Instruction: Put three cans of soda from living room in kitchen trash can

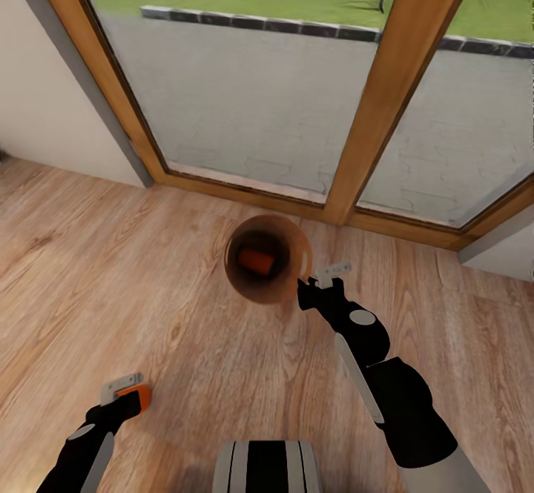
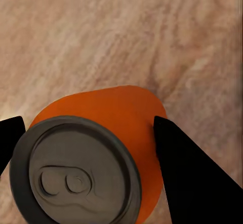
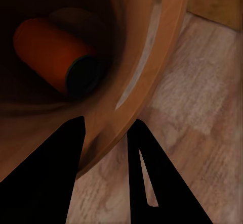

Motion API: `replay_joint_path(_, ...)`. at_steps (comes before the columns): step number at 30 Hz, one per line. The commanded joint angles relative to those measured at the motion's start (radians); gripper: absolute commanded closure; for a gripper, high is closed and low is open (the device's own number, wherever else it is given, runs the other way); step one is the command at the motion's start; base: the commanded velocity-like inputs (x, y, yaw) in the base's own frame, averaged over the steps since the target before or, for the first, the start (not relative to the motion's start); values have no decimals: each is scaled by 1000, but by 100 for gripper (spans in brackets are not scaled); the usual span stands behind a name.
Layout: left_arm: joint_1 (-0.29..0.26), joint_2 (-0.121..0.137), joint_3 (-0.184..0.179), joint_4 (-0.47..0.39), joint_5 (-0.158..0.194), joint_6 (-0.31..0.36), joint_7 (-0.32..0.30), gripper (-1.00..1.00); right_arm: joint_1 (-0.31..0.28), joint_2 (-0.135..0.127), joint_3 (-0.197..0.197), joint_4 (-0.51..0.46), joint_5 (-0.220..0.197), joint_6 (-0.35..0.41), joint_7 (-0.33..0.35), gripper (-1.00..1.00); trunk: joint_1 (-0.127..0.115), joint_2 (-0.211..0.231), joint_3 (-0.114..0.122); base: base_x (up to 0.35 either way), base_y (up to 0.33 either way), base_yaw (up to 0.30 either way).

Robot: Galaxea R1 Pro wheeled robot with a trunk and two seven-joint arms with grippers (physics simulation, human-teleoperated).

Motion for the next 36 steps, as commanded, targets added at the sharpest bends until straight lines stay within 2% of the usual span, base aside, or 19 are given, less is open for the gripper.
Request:
replay_joint_path(1, 0, 0, 0, -1, -3, 0, -2, 100, 0, 0, 0, -1, -5, -1, 2, 100, 0, 0, 4, 0, 0, 0)
replay_joint_path(19, 0, 2, -1, -28, -2, 0, -6, 100, 3, -2, 0, 13, -8, -3, 1, 100, -9, 4, 74, 0, 0, 0)
replay_joint_path(24, 1, 2, -1, -87, -2, 6, -6, 100, 7, -4, -1, 14, -7, -4, 2, 100, -11, 6, 93, 0, 0, 0)
replay_joint_path(27, 2, 2, -1, -179, -2, 24, -7, 100, 10, -4, -1, 14, -6, -3, 1, 100, -12, 6, 105, 0, 0, 0)
replay_joint_path(28, 3, 2, -1, -234, -1, 53, -7, 100, 10, -5, -1, 14, -6, -3, 1, 100, -13, 7, 108, 0, 0, 0)
replay_joint_path(32, 3, 3, -1, -341, 1, 126, -7, 100, 12, -6, -1, 14, -5, -1, 0, 100, -14, 7, 124, 0, 0, 0)
replay_joint_path(36, 2, 7, -1, -399, 5, 198, -10, 100, 17, -6, 0, 14, -6, 0, 0, 100, -16, 8, 139, 0, 0, 0)
